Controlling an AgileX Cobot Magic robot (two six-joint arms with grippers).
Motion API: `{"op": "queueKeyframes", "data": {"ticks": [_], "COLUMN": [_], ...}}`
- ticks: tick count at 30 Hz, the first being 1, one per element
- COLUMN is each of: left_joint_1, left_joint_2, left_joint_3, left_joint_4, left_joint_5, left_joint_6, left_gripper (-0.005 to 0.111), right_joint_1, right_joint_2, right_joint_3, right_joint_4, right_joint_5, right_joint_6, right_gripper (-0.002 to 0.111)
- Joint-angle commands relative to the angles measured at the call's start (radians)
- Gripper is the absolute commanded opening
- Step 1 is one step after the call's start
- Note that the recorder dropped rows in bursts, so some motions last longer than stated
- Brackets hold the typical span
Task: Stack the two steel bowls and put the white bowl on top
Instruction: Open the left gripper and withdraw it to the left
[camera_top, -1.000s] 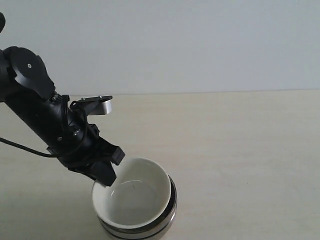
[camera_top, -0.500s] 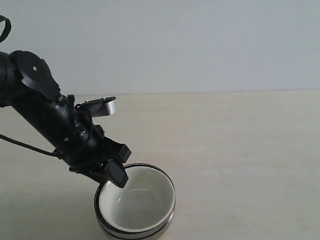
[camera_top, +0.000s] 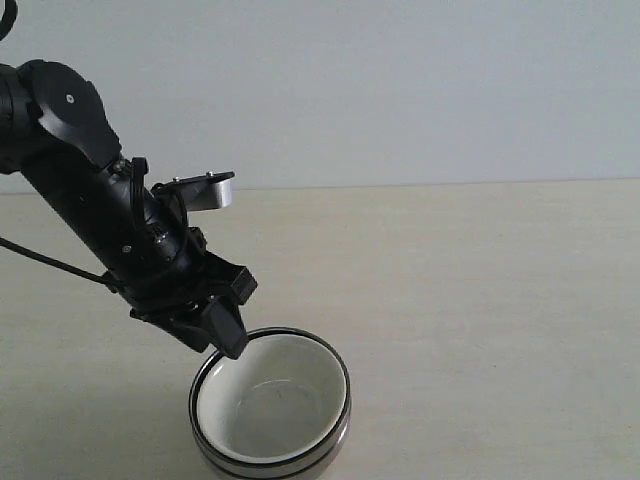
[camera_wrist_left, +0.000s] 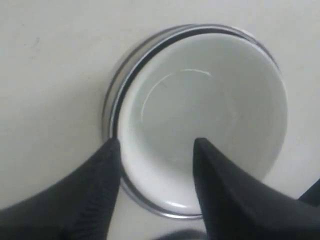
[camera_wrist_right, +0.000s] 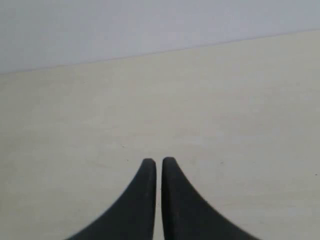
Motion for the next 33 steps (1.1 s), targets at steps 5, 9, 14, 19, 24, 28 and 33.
{"op": "queueKeyframes", "data": {"ticks": [5,9,14,19,24,28,33], "left_joint_1": [0.057,0.082,0.097,0.097,0.093,0.093,0.093], "left_joint_2": [-0.083,-0.172,-0.312,-0.460,-0.568,-0.664,-0.792], "left_joint_3": [0.005,0.088,0.241,0.440,0.627,0.798,0.983], "left_joint_4": [0.217,0.212,0.199,0.079,-0.103,-0.361,-0.444], "left_joint_5": [-0.019,-0.130,-0.301,-0.503,-0.689,-0.896,-1.137], "left_joint_6": [-0.199,-0.190,-0.174,-0.117,0.011,0.205,0.210], "left_gripper": [0.040,0.040,0.033,0.008,0.004,0.004,0.004], "right_joint_1": [-0.003,-0.003,-0.003,-0.003,-0.003,-0.003,-0.003], "right_joint_2": [-0.004,-0.004,-0.004,-0.004,-0.004,-0.004,-0.004], "right_joint_3": [0.000,0.000,0.000,0.000,0.000,0.000,0.000], "right_joint_4": [-0.004,-0.004,-0.004,-0.004,-0.004,-0.004,-0.004], "right_joint_5": [-0.010,-0.010,-0.010,-0.010,-0.010,-0.010,-0.010], "right_joint_6": [-0.001,-0.001,-0.001,-0.001,-0.001,-0.001,-0.001], "right_gripper": [0.000,0.000,0.000,0.000,0.000,0.000,0.000]}}
